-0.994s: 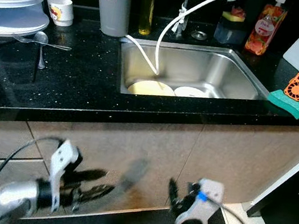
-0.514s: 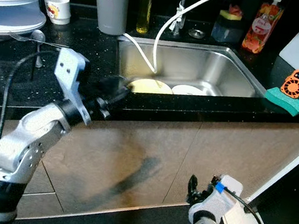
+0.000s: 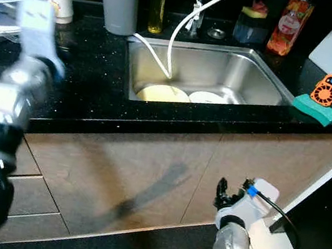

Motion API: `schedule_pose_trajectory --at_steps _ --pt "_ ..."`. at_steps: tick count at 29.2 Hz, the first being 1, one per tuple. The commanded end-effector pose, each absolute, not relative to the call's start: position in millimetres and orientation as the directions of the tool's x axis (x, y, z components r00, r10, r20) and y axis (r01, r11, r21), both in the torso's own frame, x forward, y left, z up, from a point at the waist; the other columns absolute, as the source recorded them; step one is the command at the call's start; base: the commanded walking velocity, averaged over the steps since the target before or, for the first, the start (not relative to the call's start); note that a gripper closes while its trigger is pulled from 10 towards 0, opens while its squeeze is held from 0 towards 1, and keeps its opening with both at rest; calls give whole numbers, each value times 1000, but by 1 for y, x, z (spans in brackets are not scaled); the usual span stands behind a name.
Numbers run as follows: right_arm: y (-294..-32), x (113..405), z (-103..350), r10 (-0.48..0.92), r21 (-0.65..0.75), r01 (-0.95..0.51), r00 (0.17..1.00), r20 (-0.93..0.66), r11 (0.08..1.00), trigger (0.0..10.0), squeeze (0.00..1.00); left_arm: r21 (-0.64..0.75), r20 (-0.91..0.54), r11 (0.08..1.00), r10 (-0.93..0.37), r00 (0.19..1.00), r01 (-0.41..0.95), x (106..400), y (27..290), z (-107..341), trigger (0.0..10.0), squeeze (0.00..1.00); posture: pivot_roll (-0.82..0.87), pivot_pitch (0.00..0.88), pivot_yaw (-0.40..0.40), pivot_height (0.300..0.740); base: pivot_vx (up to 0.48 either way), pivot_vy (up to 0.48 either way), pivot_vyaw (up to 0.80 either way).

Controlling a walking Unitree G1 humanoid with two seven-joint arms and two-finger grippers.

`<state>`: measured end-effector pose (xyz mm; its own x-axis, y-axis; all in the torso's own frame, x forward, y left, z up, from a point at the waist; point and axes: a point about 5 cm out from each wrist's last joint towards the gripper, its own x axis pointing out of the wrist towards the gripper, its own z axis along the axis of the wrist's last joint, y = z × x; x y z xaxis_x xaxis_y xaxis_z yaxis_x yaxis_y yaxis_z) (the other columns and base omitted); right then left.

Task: Kitchen organization

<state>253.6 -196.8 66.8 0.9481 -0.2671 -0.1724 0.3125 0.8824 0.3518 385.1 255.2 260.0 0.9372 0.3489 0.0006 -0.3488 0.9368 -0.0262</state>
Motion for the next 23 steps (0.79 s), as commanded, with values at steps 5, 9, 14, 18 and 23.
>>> schedule_pose_trajectory --at_steps 5,9,14,18,23 --pt "-189 255 70 -252 369 296 954 -162 881 10000 0 -74 -114 900 421 900 -430 389 271 246 10000 0 -33 0 -10 740 0 0 0" --pt "-185 255 73 -236 371 277 960 -153 886 10000 0 -68 -156 876 463 873 -477 390 280 239 10000 0 -32 1 -12 740 0 0 0" --pt "-183 256 73 -223 389 267 963 -155 882 10000 0 -26 -185 861 496 849 -508 394 283 239 10000 0 -32 6 -13 740 0 0 0" --pt "-180 258 77 -204 388 243 969 -138 889 10000 0 -13 -204 872 476 855 -489 396 281 237 10000 0 -31 12 -11 740 0 0 0" --pt "-180 254 74 -206 391 249 967 -150 886 10000 0 -120 -274 861 450 850 -495 394 281 226 10000 0 -27 21 -14 740 0 0 0"
